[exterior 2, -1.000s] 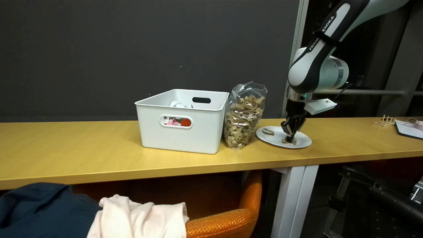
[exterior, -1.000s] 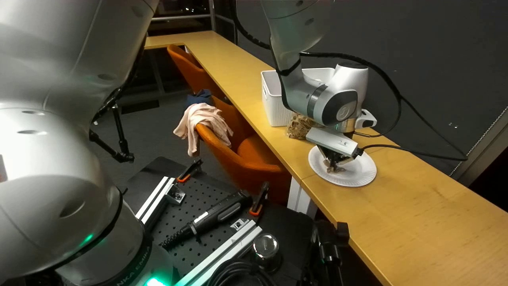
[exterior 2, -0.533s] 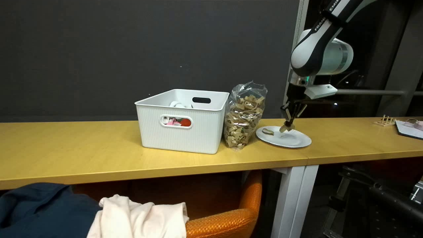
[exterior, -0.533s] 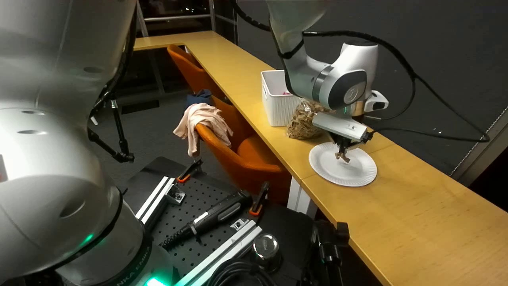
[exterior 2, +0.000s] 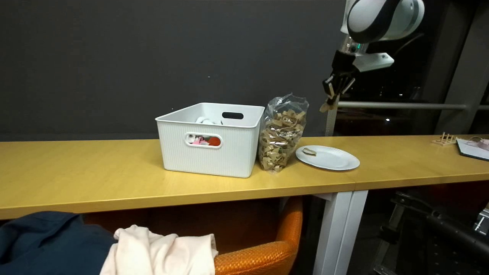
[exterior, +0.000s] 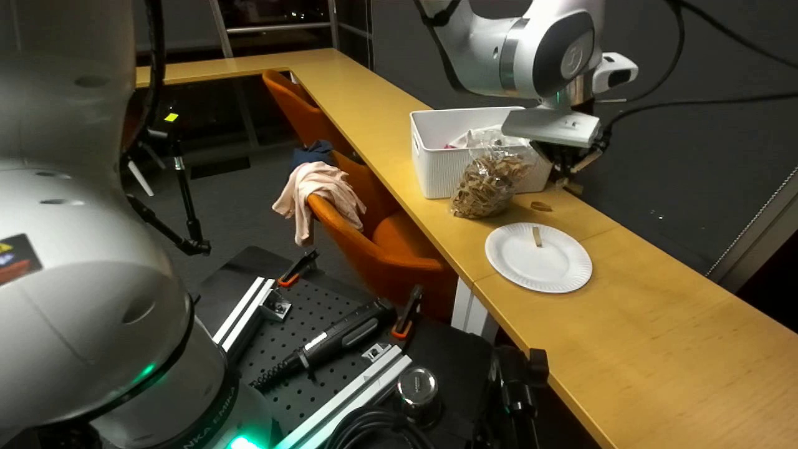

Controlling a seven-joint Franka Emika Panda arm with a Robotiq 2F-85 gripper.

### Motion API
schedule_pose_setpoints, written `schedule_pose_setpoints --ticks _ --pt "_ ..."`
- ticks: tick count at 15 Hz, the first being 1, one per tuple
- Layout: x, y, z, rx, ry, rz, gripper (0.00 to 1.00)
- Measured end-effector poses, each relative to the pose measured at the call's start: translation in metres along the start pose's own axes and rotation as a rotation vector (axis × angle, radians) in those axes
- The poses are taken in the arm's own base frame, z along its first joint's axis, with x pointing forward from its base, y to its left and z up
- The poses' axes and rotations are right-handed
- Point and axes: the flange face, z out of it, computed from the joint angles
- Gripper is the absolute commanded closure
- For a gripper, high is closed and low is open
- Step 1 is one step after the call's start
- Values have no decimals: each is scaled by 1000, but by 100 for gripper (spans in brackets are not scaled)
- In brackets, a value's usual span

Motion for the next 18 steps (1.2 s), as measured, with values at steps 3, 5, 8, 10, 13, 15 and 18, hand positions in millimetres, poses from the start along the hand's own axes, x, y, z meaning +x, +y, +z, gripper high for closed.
schedule_pose_setpoints --ticks 3,5,8,10,13,15,18 --pt "14 -29 -40 -30 66 -41 99" --pt "20 -54 -56 -40 97 -96 99" --pt "22 -90 -63 -50 116 -186 99" --pt "21 -107 -62 -46 116 -221 99" --pt "18 -122 -56 -43 109 -254 99" --pt "18 -126 -50 -49 104 -272 99" --pt "23 -130 -42 -59 115 -296 99"
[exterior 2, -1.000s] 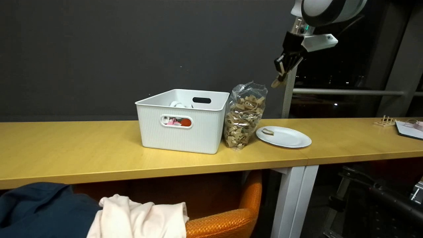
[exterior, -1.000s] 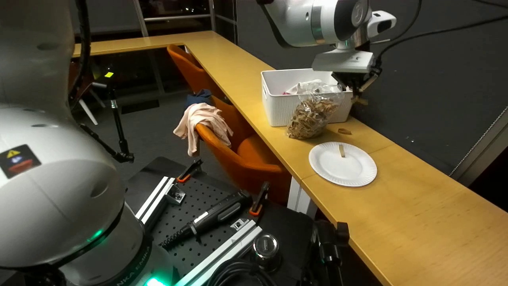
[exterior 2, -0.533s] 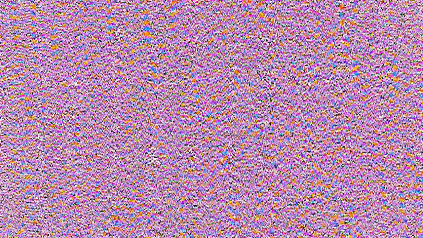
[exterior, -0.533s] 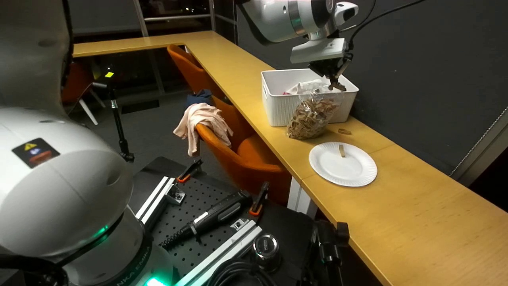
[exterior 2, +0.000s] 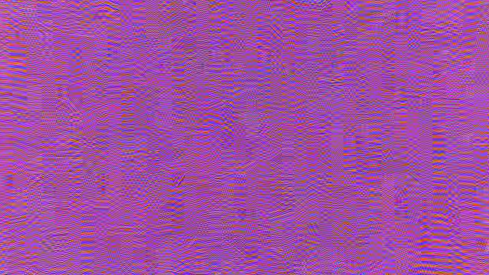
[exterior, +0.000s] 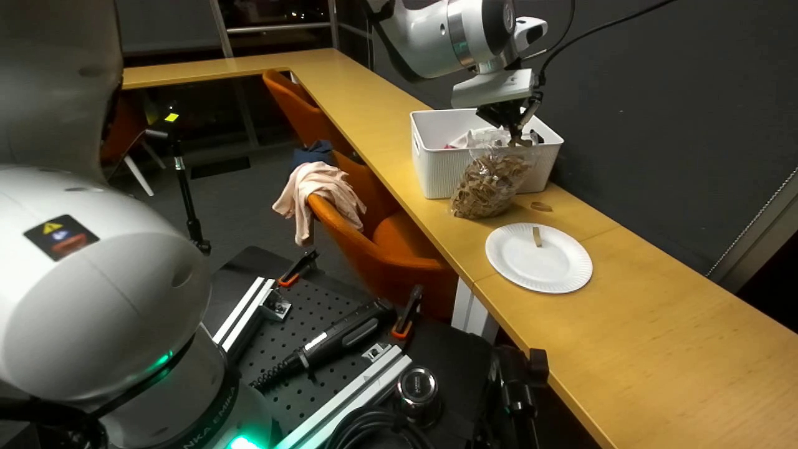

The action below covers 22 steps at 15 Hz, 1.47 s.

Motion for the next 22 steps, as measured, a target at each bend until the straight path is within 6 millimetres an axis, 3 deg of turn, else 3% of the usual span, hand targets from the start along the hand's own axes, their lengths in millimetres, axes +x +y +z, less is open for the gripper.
schedule_pose_setpoints --ticks 5,6,7,16,18,22 --pt "14 -9 9 -31 61 -71 99" --pt "17 -11 11 -34 64 -78 71" --pt "19 -13 12 -36 66 -84 70" --pt "27 -24 10 -55 92 -104 6" --pt "27 -22 8 -63 106 -103 0" --pt "26 -6 -2 -76 122 -56 0"
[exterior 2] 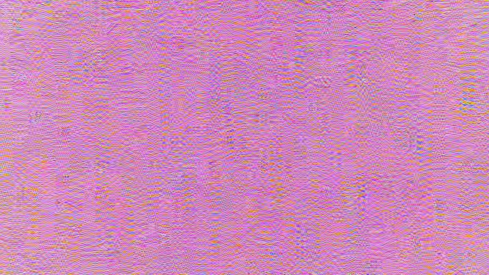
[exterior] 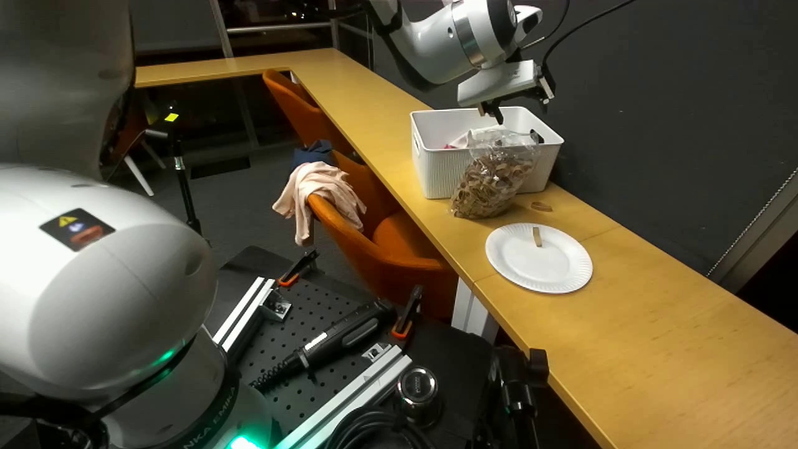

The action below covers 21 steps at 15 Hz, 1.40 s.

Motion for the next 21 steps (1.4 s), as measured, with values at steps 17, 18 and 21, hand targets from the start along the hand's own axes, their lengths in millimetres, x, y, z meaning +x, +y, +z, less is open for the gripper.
schedule_pose_setpoints --ticks 17,18,21 --pt "-134 112 2 137 -330 232 0" --pt "-133 112 8 152 -349 225 0" --pt "-128 104 36 192 -389 184 0"
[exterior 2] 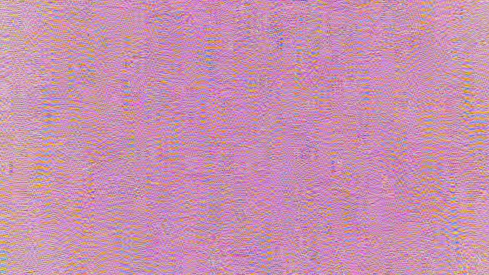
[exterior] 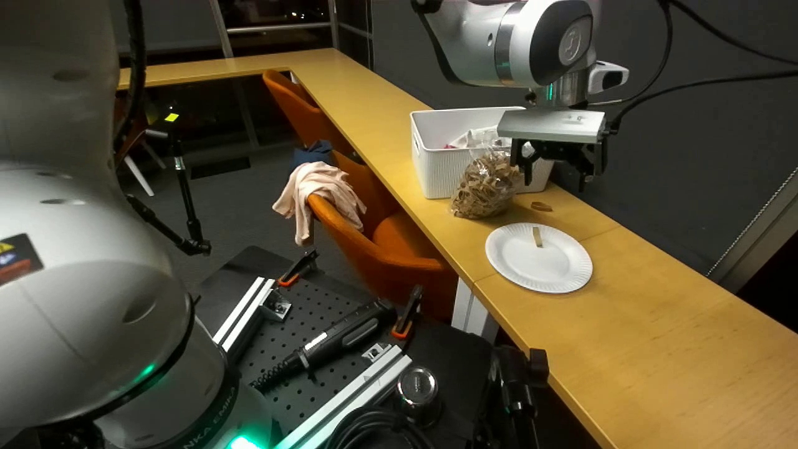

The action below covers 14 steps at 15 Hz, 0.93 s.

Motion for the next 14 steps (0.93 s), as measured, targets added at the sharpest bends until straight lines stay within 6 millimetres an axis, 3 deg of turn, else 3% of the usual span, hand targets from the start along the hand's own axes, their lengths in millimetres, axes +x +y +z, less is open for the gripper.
schedule_pose_setpoints --ticks 6,14 --pt "35 -4 64 24 -30 -112 0" --pt "57 -27 148 45 -74 -206 0"
